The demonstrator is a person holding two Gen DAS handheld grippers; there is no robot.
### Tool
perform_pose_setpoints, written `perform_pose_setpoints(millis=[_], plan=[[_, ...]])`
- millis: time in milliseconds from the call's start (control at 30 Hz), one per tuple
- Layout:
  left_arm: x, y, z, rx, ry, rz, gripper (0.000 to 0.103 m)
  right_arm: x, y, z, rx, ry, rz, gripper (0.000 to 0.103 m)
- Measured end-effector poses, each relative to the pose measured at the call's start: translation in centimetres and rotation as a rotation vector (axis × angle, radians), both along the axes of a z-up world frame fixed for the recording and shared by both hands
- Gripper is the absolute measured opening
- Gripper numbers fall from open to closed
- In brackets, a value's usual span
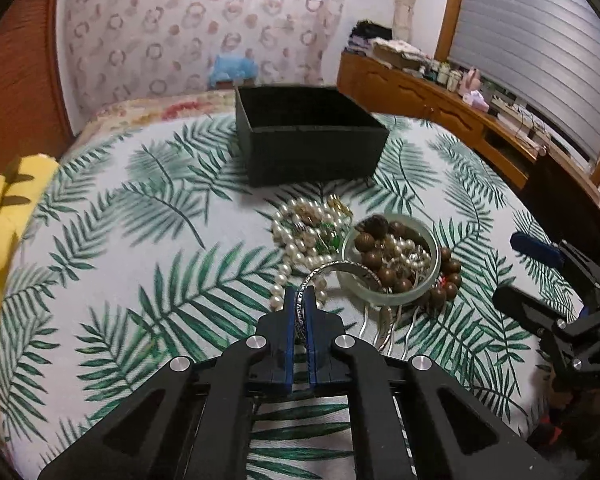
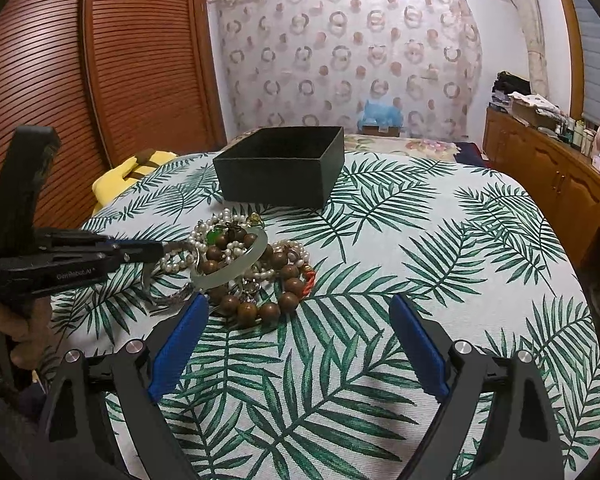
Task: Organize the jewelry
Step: 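Lower the left gripper onto the silver bangle and close on it, then carry the silver bangle to the black box with the left gripper while the right carries the jade bangle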
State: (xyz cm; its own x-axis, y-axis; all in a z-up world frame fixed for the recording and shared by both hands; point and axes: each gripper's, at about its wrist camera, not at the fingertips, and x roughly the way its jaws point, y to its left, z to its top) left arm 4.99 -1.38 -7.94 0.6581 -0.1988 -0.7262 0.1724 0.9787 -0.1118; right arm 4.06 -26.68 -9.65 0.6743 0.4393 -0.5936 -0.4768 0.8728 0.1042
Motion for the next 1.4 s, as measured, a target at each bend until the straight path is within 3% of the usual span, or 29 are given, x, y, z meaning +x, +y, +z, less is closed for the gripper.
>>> perform_pose_setpoints(millis=[300, 567, 767, 1233, 1400], plan=[[-0.9, 2.0, 1.6, -0.043, -0.075, 0.04, 0.004, 0.2, 0.7, 0.2, -0.025, 0.012, 0.034, 0.093], [-2.2, 3.8, 2.4, -0.056, -0.114, 0.083, 0.004, 1.2, 3.6, 1.5, -0.101, -0.01, 0.154, 0.092], [-2.9, 4.7, 2.6, -0.056, -0.133, 0.102, 0.004, 2.6, 6.7, 0.5, -0.185, 0.025, 0.251, 0.091], [-3.4, 6.1, 2.5, -0.068, -0.142, 0.122, 0.004, 5.3, 10.4, -0.9, -0.326, 0.041, 0.295, 0.091], [-3.4, 6.1, 2.6, -0.066, -0.144, 0.12, 0.004, 5.1, 10.7, -1.5, -0.359, 0.035, 0.312, 0.079]])
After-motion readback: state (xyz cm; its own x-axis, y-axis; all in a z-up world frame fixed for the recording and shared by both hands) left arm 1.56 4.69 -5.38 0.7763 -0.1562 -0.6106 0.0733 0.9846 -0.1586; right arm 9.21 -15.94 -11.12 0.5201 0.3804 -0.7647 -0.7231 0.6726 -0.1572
